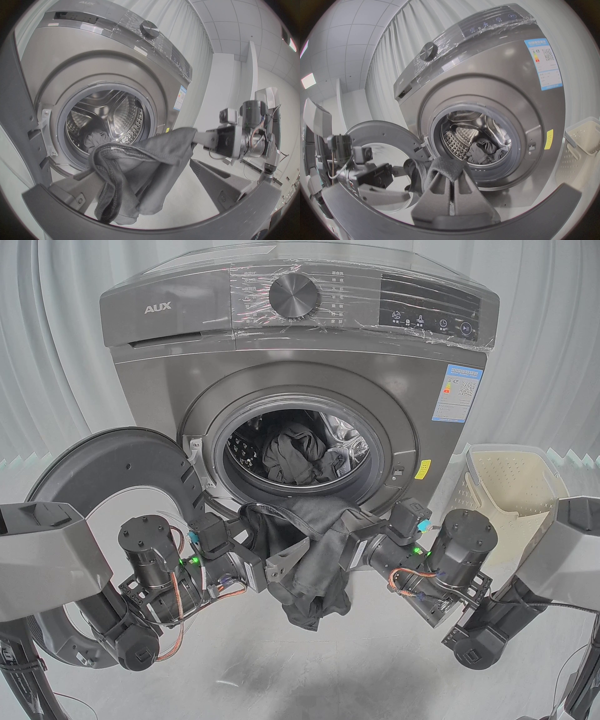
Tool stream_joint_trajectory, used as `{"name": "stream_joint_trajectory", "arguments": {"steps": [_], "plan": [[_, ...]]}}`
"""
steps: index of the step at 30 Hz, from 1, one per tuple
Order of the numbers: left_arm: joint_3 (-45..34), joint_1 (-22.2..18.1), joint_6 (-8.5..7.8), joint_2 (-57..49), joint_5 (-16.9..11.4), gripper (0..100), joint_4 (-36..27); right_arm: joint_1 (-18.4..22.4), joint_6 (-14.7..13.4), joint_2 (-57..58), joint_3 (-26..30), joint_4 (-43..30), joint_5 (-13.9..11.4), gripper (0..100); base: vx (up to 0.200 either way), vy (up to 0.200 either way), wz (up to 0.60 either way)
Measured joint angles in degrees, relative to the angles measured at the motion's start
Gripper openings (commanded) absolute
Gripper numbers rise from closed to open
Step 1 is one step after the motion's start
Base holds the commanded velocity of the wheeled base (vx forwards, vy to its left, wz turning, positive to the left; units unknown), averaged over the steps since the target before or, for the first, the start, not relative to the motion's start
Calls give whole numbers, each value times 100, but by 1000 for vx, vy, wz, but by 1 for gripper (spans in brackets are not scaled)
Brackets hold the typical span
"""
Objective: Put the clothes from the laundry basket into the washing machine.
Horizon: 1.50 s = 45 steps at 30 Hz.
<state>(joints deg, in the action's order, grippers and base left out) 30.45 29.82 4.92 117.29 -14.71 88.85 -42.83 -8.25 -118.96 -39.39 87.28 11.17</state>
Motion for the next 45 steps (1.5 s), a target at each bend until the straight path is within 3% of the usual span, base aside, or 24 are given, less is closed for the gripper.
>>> {"name": "stream_joint_trajectory", "arguments": {"steps": [11, 35, 45], "plan": [[-190, 13, -79, 344, 21, 100, 6, 124, 23, 372, 23, -5, -24, 0, 0, 0, 0], [-101, -20, -83, 1191, 38, 100, 13, 57, 34, 711, 9, -9, -4, 0, 0, 0, 0], [185, -105, -261, 1598, 43, 100, 13, 49, 35, 763, -27, -11, 0, 0, 0, 0, 0]]}}
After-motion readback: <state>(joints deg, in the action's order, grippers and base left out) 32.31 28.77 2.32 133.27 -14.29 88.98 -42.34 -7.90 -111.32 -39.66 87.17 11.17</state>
